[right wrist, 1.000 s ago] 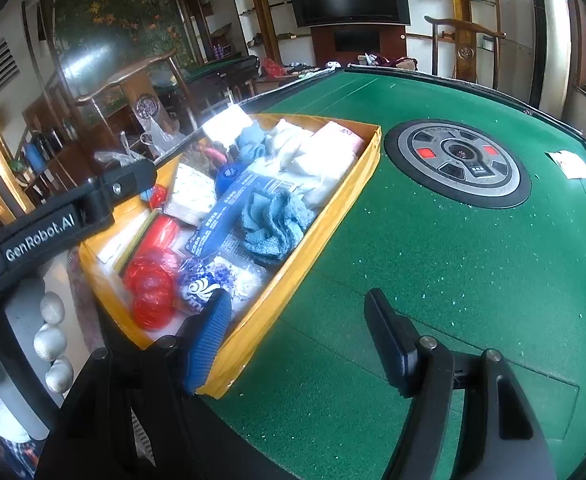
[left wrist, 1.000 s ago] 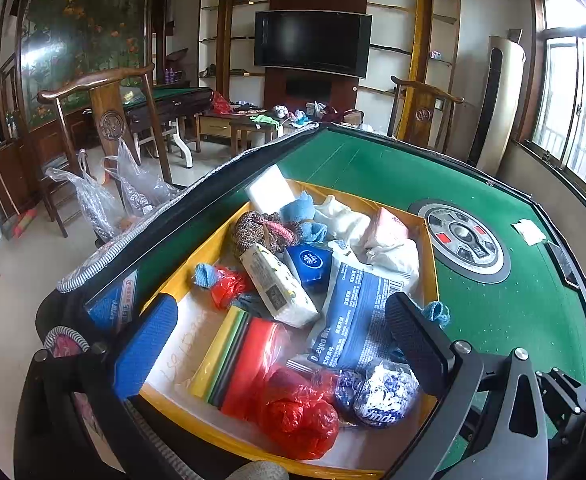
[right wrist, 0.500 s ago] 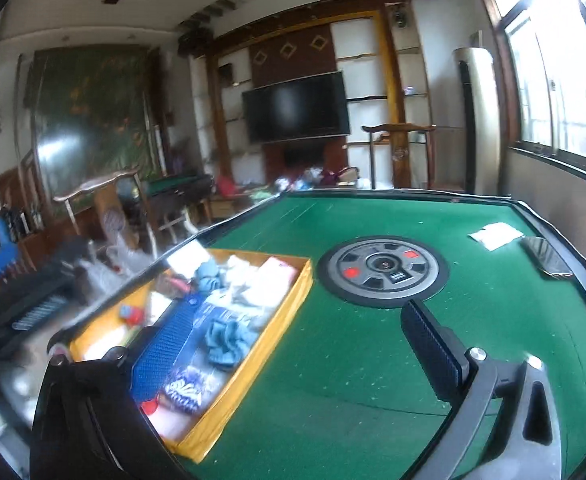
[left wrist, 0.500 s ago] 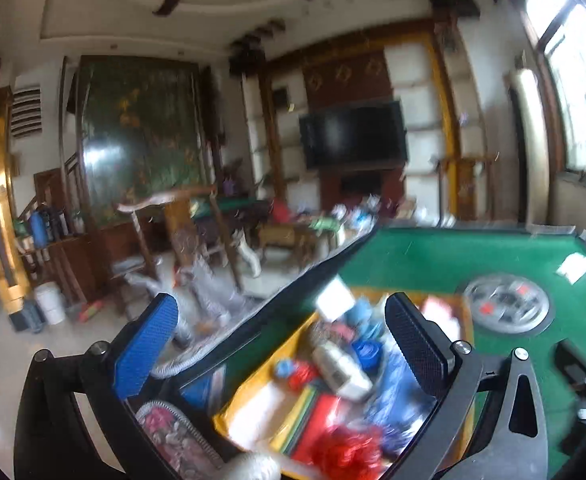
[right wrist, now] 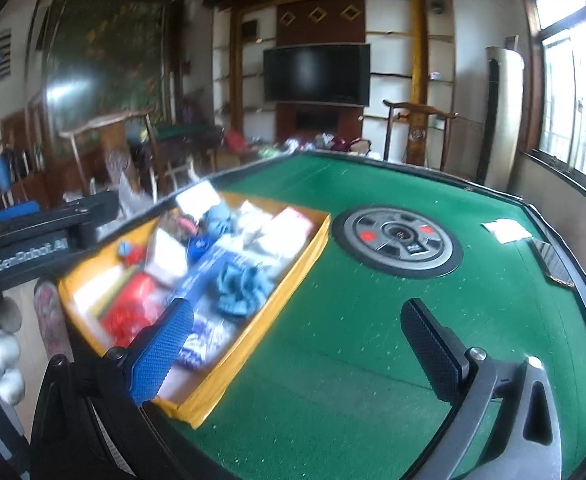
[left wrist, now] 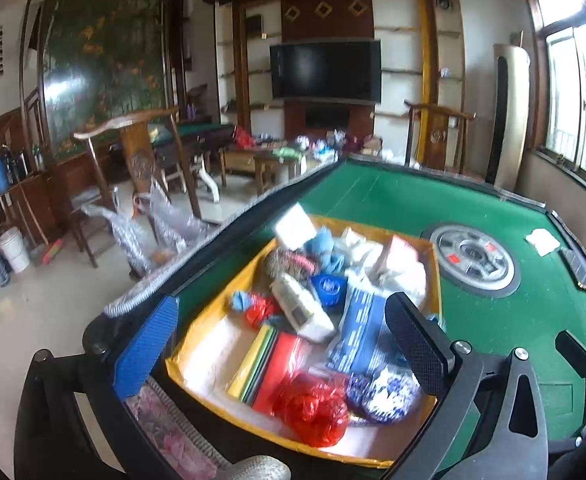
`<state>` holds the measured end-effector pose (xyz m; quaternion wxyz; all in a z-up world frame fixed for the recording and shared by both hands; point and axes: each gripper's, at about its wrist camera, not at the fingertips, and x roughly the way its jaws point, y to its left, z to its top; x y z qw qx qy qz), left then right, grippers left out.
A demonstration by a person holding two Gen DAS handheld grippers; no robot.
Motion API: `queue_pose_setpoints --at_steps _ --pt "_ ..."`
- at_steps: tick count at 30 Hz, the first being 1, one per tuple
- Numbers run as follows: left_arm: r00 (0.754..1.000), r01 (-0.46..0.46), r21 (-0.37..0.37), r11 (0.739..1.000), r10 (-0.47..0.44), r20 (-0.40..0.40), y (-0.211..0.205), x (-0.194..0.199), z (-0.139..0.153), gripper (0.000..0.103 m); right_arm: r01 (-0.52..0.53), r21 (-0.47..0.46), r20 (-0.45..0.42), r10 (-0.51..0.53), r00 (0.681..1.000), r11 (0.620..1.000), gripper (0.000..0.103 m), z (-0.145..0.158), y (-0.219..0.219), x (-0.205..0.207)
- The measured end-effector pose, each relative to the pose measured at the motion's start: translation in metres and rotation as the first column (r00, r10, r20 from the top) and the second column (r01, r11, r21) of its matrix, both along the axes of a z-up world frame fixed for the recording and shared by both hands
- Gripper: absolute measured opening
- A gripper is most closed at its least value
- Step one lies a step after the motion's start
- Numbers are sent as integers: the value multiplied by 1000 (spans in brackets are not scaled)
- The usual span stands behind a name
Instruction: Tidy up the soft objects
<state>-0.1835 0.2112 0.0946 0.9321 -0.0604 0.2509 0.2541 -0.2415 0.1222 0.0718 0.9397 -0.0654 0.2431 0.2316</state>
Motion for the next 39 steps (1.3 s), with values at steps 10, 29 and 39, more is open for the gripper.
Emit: queue_pose_setpoints --at_steps 10,29,39 --pt "996 8 -91 996 -16 -88 8 10 -22 103 -30 -62 -53 27 998 998 102 -10 15 1" --pt "992 1 -158 987 -21 -124 27 17 -36 103 -81 -144 -83 69 994 986 102 -8 44 12" --pt "993 -7 -170 985 -14 -121 35 18 -37 103 -90 -165 -100 74 992 982 102 -7 52 19"
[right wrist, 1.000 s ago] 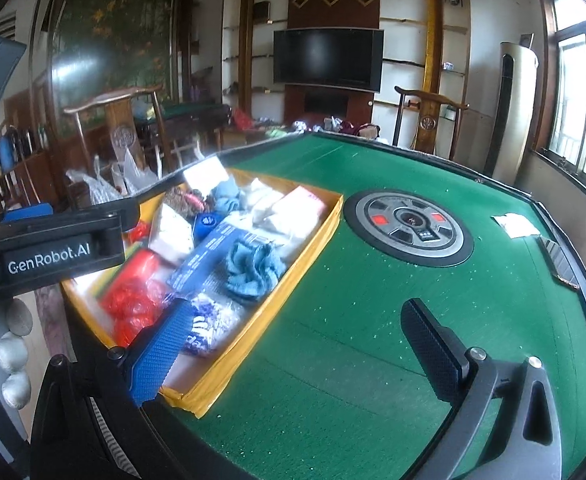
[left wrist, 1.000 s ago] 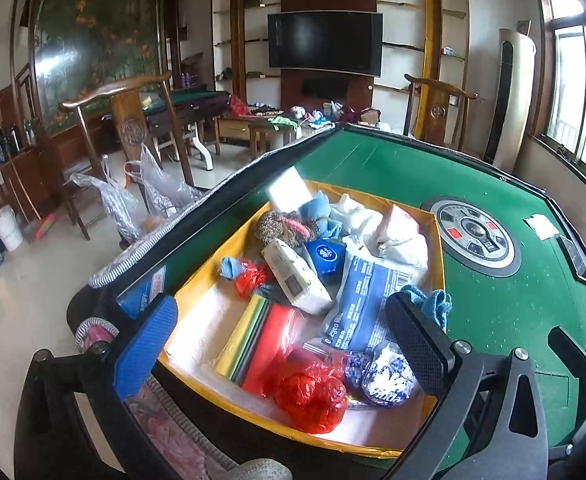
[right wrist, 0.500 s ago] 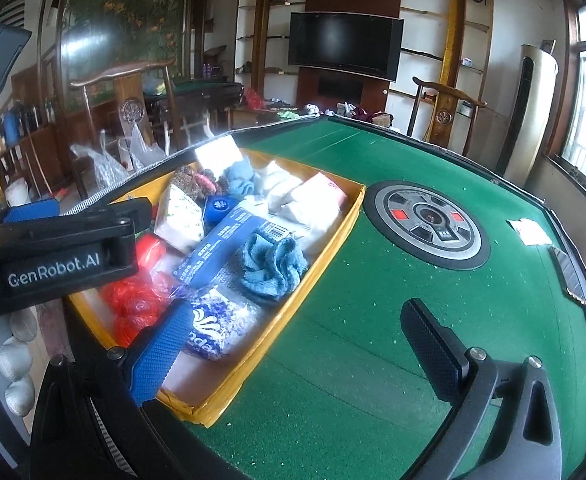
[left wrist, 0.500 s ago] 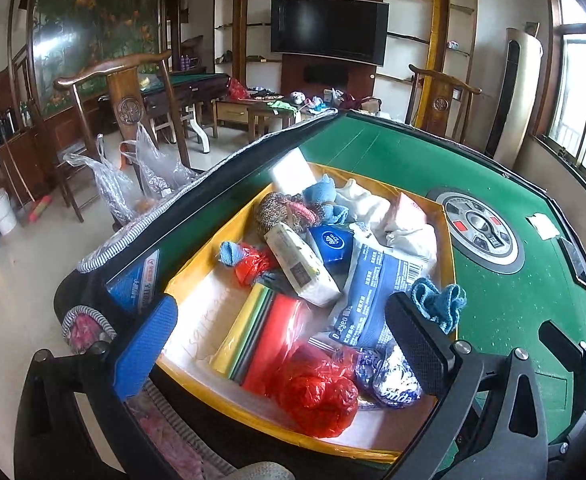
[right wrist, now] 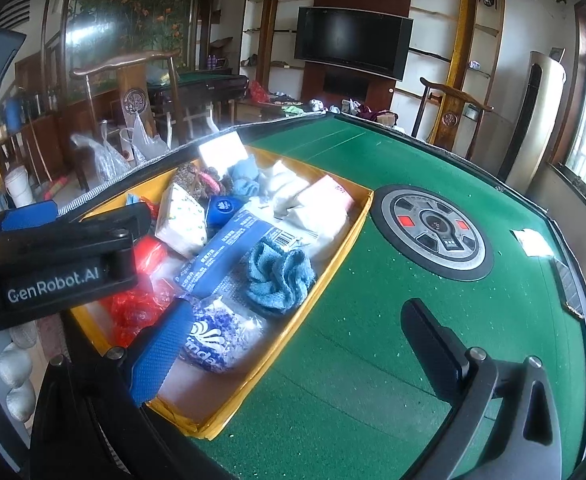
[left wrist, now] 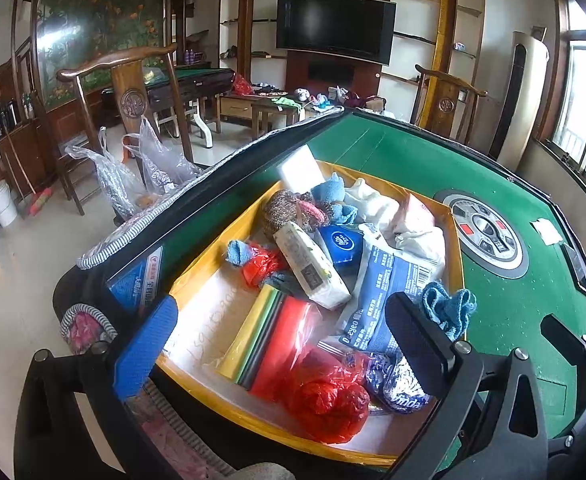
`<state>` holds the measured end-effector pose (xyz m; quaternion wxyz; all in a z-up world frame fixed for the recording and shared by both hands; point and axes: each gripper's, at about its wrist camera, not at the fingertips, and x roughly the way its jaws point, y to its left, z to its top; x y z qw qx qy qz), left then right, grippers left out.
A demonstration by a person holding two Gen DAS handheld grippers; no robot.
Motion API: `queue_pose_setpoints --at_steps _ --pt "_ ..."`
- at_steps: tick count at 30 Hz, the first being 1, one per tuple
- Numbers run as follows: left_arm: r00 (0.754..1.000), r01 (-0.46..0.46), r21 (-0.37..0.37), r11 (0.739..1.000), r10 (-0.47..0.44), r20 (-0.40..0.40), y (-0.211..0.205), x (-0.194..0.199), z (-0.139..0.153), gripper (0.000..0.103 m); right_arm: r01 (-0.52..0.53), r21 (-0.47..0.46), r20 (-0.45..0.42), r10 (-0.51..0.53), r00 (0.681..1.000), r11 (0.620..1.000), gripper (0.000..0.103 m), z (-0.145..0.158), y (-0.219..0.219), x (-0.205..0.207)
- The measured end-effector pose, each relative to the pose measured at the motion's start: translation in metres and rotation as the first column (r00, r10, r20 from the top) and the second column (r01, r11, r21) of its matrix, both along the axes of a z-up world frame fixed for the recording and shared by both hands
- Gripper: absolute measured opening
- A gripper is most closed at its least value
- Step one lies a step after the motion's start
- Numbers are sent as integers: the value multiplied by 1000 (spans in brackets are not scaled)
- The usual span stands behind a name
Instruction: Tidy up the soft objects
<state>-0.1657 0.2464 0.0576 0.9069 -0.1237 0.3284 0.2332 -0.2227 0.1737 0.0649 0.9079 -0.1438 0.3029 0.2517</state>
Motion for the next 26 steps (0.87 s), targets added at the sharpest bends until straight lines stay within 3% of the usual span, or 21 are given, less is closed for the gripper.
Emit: queue_pose_setpoints --at_steps 26 --pt "999 24 -34 999 -25 -32 -2 3 -4 103 1 -10 -28 -2 1000 1000 102 -2 -1 1"
